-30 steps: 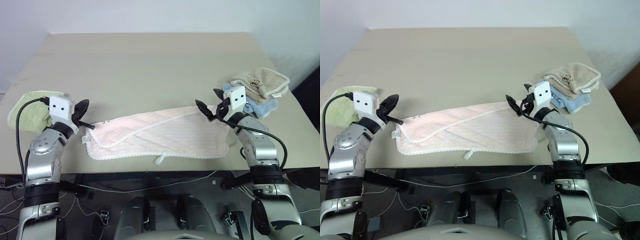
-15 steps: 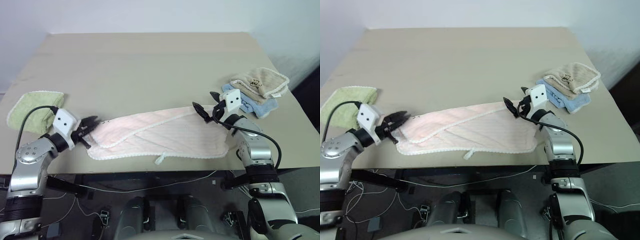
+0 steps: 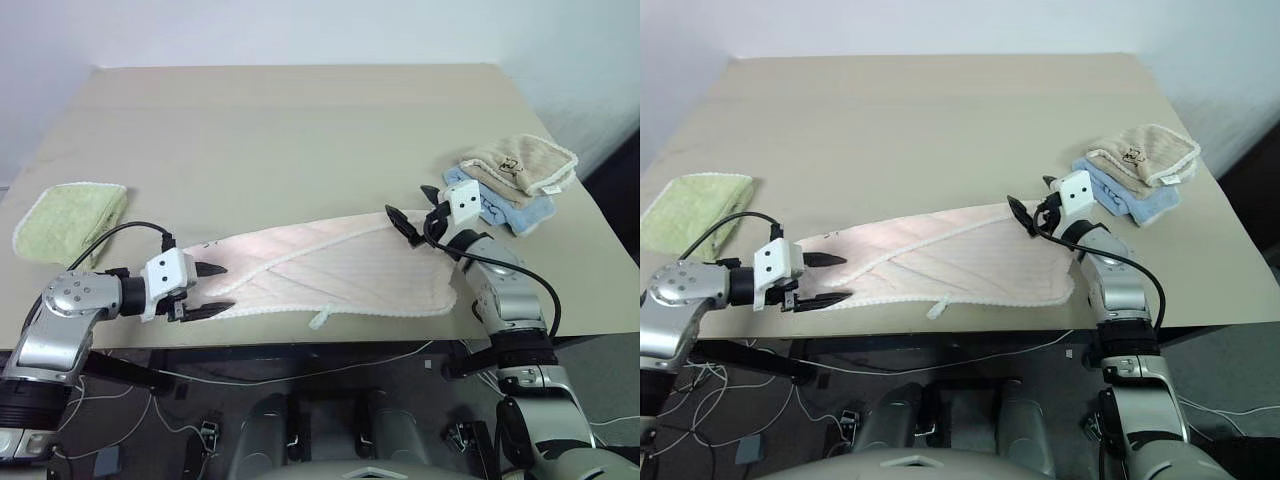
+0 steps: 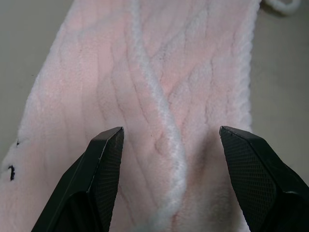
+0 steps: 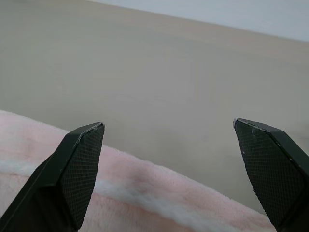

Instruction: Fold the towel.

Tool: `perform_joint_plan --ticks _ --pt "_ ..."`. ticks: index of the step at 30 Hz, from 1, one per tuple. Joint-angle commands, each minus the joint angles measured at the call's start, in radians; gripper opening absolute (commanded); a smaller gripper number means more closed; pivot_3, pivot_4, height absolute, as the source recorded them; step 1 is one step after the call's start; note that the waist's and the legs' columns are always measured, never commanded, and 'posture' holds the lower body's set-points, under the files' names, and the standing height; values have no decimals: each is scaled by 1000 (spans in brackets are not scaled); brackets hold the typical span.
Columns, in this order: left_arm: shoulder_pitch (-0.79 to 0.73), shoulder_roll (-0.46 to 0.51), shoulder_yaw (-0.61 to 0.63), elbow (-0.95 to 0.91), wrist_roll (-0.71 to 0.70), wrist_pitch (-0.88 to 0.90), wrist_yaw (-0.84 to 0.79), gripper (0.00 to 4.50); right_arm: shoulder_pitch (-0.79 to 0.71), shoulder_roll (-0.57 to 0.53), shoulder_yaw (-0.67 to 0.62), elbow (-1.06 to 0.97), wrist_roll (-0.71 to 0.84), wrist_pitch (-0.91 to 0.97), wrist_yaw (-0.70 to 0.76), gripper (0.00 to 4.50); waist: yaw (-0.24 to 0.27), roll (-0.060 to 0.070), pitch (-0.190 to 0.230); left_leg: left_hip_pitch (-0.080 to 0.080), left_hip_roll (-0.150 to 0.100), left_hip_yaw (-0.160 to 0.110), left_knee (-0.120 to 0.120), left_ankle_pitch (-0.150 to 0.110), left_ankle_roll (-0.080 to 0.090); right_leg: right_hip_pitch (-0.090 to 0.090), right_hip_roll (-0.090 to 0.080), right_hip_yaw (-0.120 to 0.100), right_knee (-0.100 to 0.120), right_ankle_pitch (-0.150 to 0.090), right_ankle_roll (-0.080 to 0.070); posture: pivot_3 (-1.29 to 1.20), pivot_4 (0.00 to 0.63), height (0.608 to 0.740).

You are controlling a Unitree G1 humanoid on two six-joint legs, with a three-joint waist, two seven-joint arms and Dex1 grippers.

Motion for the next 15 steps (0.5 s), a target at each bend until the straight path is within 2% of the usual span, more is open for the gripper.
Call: perform_joint_plan --ticks 1,15 --pt "-52 17 -24 64 72 -98 6 3311 5 3 -16 -48 6 -28 -13 4500 1 0 0 0 0 0 0 0 0 0 0 0 0 0 0 0 150 740" --pt "-88 72 -26 161 135 -235 19 3311 3 8 -11 -45 6 -31 -21 4500 -1 0 0 0 0 0 0 0 0 0 0 0 0 0 0 0 150 740"
